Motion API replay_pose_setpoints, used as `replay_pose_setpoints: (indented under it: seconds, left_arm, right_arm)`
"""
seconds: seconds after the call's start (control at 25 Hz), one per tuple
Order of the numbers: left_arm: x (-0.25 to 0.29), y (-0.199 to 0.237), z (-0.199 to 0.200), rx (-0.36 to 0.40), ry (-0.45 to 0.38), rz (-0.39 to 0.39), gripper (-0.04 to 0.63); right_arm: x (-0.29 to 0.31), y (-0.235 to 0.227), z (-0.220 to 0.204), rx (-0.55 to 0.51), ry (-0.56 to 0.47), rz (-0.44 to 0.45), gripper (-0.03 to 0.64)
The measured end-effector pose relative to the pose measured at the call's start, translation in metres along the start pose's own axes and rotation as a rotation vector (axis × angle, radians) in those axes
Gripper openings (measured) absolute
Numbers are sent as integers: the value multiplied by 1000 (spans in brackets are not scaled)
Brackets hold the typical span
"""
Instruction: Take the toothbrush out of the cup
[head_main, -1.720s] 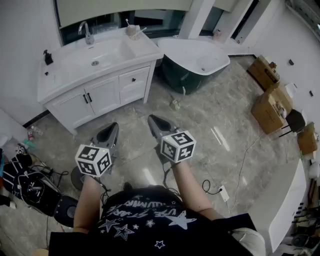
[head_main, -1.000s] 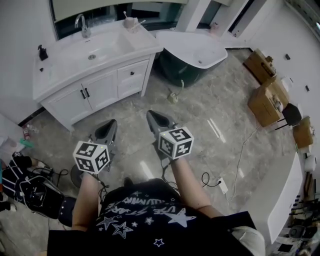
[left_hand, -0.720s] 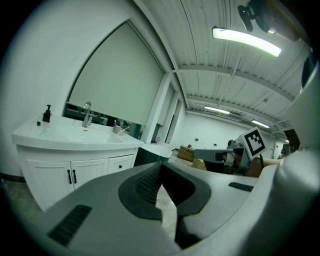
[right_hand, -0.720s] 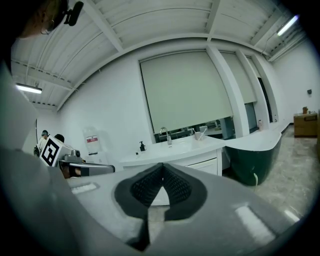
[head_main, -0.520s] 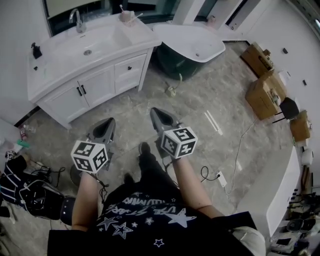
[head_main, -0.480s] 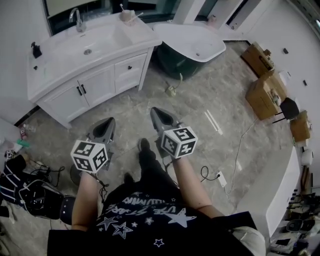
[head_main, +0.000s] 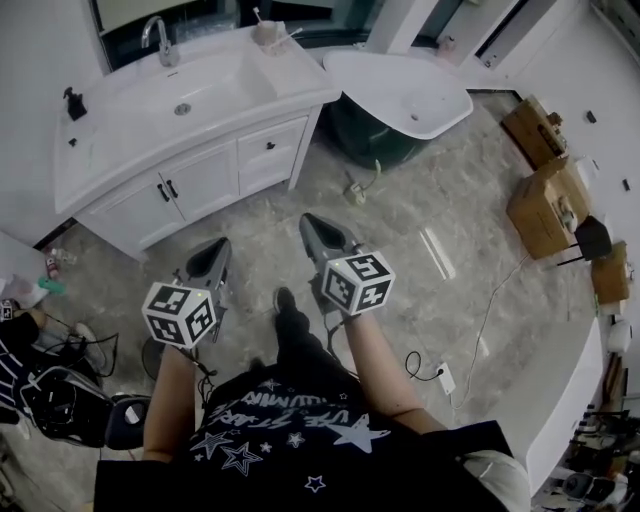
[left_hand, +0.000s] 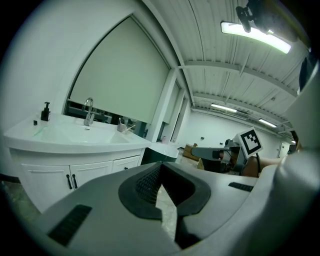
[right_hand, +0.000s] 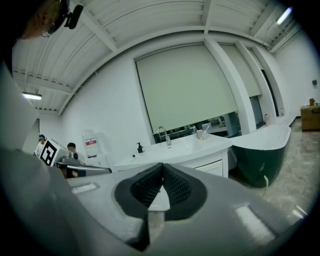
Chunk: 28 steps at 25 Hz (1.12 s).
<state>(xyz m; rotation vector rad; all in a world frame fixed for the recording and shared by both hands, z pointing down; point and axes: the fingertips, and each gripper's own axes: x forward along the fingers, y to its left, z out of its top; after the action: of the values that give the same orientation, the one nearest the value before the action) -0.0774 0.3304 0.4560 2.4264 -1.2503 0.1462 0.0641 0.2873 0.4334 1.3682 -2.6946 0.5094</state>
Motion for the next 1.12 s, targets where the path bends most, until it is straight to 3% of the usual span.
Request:
replay_pose_setpoints:
  seconds: [0.8,1.12]
  left_arm:
    - [183,48,78,8,38,88,8]
    - [208,63,95,-27,7,152,8]
  right_arm:
    - [127,-167,68,75,32,104,0]
    - [163,-186,78,75,47,182,0]
